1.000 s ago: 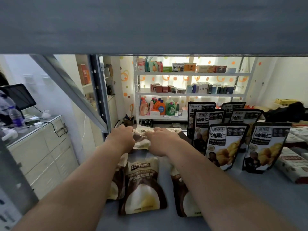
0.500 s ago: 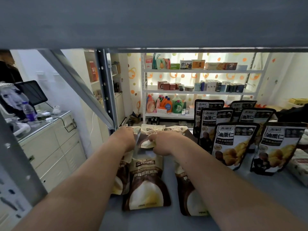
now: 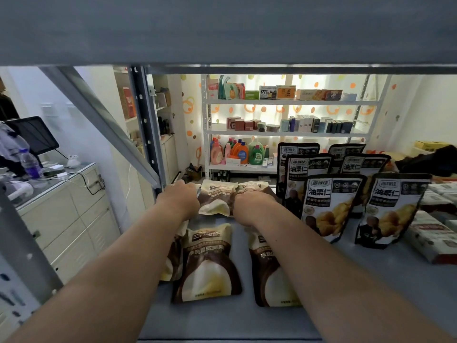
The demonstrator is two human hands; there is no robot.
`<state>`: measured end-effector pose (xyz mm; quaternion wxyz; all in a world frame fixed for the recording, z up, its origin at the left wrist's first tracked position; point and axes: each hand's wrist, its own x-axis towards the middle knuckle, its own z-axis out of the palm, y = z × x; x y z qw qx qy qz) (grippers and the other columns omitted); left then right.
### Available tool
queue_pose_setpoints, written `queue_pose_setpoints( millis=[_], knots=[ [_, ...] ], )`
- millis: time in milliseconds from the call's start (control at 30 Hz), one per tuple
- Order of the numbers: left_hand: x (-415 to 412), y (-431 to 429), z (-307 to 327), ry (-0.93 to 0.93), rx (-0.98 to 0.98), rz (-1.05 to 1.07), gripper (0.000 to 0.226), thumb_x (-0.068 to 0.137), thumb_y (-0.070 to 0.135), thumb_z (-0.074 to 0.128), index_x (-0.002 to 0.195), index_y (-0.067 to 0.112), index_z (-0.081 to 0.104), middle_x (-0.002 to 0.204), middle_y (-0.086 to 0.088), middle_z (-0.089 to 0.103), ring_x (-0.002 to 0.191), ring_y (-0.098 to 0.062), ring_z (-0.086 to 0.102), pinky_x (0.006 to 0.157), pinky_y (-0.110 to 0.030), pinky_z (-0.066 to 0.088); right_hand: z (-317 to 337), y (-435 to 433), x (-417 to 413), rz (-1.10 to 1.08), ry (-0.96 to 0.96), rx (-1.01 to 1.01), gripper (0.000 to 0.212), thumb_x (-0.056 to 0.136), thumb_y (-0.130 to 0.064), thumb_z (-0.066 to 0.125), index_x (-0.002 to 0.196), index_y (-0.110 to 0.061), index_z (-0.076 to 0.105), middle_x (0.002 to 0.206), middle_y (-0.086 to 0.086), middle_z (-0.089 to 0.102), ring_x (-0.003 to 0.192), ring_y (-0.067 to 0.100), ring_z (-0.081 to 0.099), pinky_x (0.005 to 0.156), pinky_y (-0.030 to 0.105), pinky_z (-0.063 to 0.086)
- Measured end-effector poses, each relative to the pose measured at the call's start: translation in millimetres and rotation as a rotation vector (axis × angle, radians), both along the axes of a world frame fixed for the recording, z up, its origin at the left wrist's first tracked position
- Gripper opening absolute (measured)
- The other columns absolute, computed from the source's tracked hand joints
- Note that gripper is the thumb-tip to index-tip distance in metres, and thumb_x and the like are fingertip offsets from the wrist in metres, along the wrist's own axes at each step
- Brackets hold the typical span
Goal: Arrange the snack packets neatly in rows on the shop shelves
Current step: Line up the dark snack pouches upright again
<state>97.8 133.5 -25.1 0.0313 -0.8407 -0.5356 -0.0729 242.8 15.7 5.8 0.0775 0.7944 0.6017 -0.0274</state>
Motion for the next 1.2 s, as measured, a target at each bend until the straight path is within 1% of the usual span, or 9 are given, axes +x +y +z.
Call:
queue_pose_setpoints(
  millis=[100, 300, 433, 533, 633, 800, 1000, 1133, 1200],
  knots=[
    [13.4, -4.0, -0.2, 0.012, -0.010, -0.092, 0.048, 0.091, 0.036, 0.045, 0.136, 0.019, 0.046, 0.129, -0.014, 0.051, 0.113, -0.034, 0.053, 0.089, -0.044, 0.046, 0.6, -5.0, -1.2, -0.050, 0.023, -0.050, 0.035, 0.086, -0.004, 0.053, 0.119, -0.006, 0.062, 0.125, 0.013, 0.057, 0.113, 0.034, 0.055, 0.076, 0.040, 0.046],
    [19.6, -5.4, -2.1, 0.114, -0.103, -0.169, 0.057, 0.087, 0.064, 0.039, 0.119, 0.022, 0.060, 0.115, -0.006, 0.058, 0.097, -0.024, 0.056, 0.085, -0.042, 0.050, -0.3, -20.8, 1.1, -0.010, 0.027, 0.086, 0.036, 0.094, -0.013, 0.045, 0.128, -0.012, 0.055, 0.130, 0.013, 0.050, 0.119, 0.034, 0.050, 0.082, 0.041, 0.044],
    [22.8, -13.7, 5.6, 0.068, -0.028, -0.154, 0.054, 0.088, 0.058, 0.051, 0.125, 0.020, 0.056, 0.118, -0.011, 0.056, 0.100, -0.026, 0.056, 0.085, -0.040, 0.050, 2.2, -51.8, 1.2, 0.145, 0.070, 0.261, 0.034, 0.095, -0.023, 0.044, 0.126, -0.013, 0.054, 0.127, 0.011, 0.053, 0.120, 0.030, 0.048, 0.093, 0.048, 0.047],
    [41.9, -34.3, 24.3, -0.185, -0.051, -0.304, 0.050, 0.086, 0.039, 0.064, 0.130, 0.018, 0.055, 0.128, -0.011, 0.055, 0.111, -0.026, 0.055, 0.092, -0.037, 0.047, 4.0, -92.3, 4.9, 0.299, 0.024, 0.494, 0.034, 0.093, -0.025, 0.046, 0.125, -0.017, 0.057, 0.121, 0.007, 0.058, 0.114, 0.029, 0.053, 0.081, 0.039, 0.050],
    [66.6, -68.8, 49.1, -0.554, -0.169, -0.512, 0.029, 0.089, 0.024, 0.060, 0.118, 0.026, 0.062, 0.117, -0.004, 0.065, 0.098, -0.018, 0.061, 0.084, -0.034, 0.051, 8.9, -137.3, 14.3, 0.414, -0.059, 0.658, 0.027, 0.090, -0.020, 0.051, 0.114, -0.016, 0.063, 0.112, 0.004, 0.061, 0.102, 0.027, 0.059, 0.066, 0.033, 0.048],
    [95.4, -132.9, 76.0, -0.868, -0.475, -0.707, 0.030, 0.075, 0.059, 0.060, 0.098, 0.041, 0.067, 0.098, 0.008, 0.069, 0.088, -0.017, 0.071, 0.078, -0.049, 0.059, 9.1, -201.3, 66.0, 0.422, 0.013, 0.870, 0.023, 0.089, -0.014, 0.055, 0.107, -0.011, 0.069, 0.108, 0.006, 0.063, 0.094, 0.022, 0.061, 0.074, 0.031, 0.053],
    [128.3, -162.2, 76.2, -0.591, -0.148, -0.712, 0.037, 0.067, 0.063, 0.067, 0.099, 0.057, 0.049, 0.095, 0.036, 0.051, 0.081, 0.017, 0.053, 0.067, -0.013, 0.037, 16.6, -238.3, 165.2, 0.055, 0.149, 1.176, 0.033, 0.085, -0.012, 0.059, 0.118, -0.019, 0.063, 0.126, 0.004, 0.048, 0.120, 0.016, 0.047, 0.102, 0.018, 0.035],
    [140.7, -162.4, 77.7, -0.496, -0.136, -0.640, 0.036, 0.075, 0.037, 0.071, 0.091, 0.056, 0.046, 0.107, 0.019, 0.061, 0.086, 0.007, 0.057, 0.067, -0.022, 0.044, 27.2, -237.7, 218.6, -0.109, 0.380, 1.012, 0.052, 0.086, -0.026, 0.061, 0.135, -0.035, 0.046, 0.138, -0.002, 0.037, 0.129, 0.011, 0.033, 0.109, 0.034, 0.031],
    [144.0, -162.4, 79.5, -0.428, -0.146, -0.598, 0.032, 0.074, 0.038, 0.069, 0.087, 0.058, 0.048, 0.113, 0.005, 0.063, 0.108, -0.019, 0.058, 0.083, -0.039, 0.050, 32.1, -234.8, 235.9, -0.125, 0.510, 0.945, 0.049, 0.085, -0.033, 0.060, 0.131, -0.043, 0.046, 0.135, -0.008, 0.043, 0.121, 0.002, 0.039, 0.101, 0.029, 0.037]
  ],
)
